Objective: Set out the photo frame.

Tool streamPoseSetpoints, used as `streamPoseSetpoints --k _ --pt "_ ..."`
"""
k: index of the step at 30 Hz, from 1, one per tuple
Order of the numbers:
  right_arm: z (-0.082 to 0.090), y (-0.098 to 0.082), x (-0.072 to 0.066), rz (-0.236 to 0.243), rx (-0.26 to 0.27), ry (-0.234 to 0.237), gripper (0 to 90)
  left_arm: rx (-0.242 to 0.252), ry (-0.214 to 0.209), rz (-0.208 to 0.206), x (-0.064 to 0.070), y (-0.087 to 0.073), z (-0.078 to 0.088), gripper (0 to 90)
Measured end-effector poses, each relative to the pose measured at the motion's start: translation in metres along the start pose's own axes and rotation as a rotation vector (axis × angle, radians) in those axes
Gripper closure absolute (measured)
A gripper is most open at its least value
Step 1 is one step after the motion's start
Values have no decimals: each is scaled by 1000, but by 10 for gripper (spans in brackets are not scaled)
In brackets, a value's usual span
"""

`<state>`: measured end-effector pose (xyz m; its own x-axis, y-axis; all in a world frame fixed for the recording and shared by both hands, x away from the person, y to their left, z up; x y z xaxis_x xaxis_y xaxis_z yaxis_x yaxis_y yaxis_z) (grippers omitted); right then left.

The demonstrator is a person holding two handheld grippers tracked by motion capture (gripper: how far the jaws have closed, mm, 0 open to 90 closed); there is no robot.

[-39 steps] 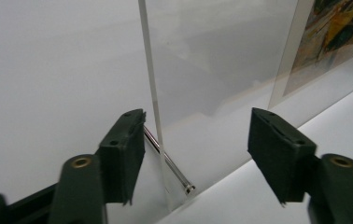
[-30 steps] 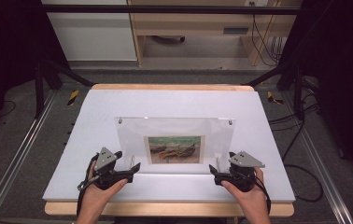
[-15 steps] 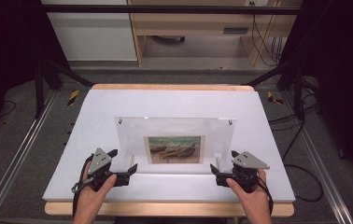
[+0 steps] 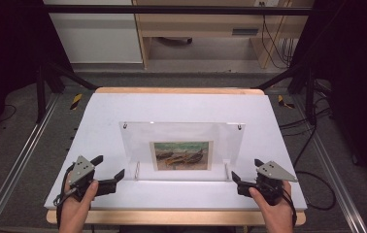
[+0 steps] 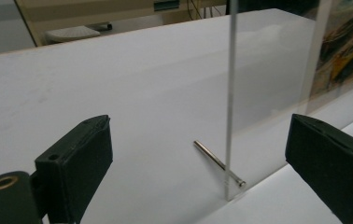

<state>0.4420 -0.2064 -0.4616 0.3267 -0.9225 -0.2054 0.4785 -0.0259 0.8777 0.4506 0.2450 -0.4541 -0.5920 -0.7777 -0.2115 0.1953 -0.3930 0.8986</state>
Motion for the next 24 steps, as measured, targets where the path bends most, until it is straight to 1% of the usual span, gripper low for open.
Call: streamPoseSetpoints --k 2,3,4,6,7,9,12,18,21,24 --pt "3 0 4 -8 4 -8 95 2 11 15 -6 -2 2 69" --pt "3 0 4 -8 4 -8 95 2 11 15 -6 -2 2 69" --pt "5 -1 9 -21 7 -18 95 3 24 22 -10 -4 4 69" --pt "7 -1 12 -28 7 -23 95 0 30 24 -12 -5 5 71" --pt "8 -1 14 -31 9 -28 95 -13 51 29 -17 -7 7 76" --pt "9 -2 18 -36 7 -37 98 -24 62 25 -21 -8 9 85" --pt "11 -2 25 -50 9 -59 102 -28 79 24 -28 -11 13 85" --pt "14 -5 42 -77 1 -104 109 -31 102 46 -40 -17 16 86" --pt "15 -5 48 -85 -1 -120 111 -42 106 48 -43 -20 16 86" --pt "14 -7 53 -82 -9 -144 116 -58 122 28 -46 -22 16 86"
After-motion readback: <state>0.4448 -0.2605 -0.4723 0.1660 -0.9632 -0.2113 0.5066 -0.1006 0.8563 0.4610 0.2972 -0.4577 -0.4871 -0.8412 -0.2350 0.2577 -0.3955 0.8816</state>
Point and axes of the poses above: each handheld gripper's, and its own axes: z roughly backward along the jaws, y roughly out of its top, x roughly to its right, the point moved 6 cm from there along -z, roughly forward along the jaws, and after that the axes turned 14 degrees about -z, right-handed, at the moved point
